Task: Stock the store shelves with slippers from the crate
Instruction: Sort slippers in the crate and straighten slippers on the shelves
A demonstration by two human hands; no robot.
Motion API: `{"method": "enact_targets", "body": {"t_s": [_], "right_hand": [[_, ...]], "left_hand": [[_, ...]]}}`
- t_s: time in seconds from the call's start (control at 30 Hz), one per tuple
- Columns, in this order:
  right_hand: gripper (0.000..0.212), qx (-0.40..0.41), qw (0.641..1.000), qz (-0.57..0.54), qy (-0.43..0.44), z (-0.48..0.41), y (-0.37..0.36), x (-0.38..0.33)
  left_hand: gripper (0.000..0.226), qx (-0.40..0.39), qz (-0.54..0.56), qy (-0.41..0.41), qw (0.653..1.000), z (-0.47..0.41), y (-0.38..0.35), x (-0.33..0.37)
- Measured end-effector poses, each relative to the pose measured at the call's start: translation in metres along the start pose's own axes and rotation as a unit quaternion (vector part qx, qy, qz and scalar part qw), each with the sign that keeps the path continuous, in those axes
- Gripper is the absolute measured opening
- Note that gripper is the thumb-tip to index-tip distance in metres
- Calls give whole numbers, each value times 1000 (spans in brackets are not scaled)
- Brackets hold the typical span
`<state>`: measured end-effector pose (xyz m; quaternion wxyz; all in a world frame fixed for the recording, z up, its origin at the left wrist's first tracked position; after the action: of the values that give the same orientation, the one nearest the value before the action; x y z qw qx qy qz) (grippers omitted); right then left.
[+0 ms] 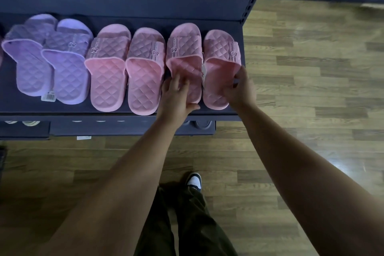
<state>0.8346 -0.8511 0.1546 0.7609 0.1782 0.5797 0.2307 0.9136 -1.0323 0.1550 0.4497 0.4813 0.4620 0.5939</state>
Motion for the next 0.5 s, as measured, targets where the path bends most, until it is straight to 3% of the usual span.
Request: {"method": "enact_targets", "body": {"t_s": [0.2,0.33,0.5], "right_hand": [[40,-4,999,50,13,8,3,-4],[31,26,997,54,58,37,14,-21],[31,-36,994,34,101,88,6,-70]], "left_hand": [[78,-15,-7,-22,1000,2,9,-1],[54,14,-14,-21,1000,21,33,-5],[31,76,-34,0,997,63,89,-18]]}}
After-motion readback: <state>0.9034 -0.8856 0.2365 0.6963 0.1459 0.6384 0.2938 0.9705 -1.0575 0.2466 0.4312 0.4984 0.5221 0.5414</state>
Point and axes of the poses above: each hand's wrist, its own z-axis away from the middle knuckle, its own y-axis out of the back of the hand, x = y × z, the point moved 6 cm from there along -z, towards the middle knuckle, and after that the axes turned 13 degrees about -z, right-handed, at the moved point
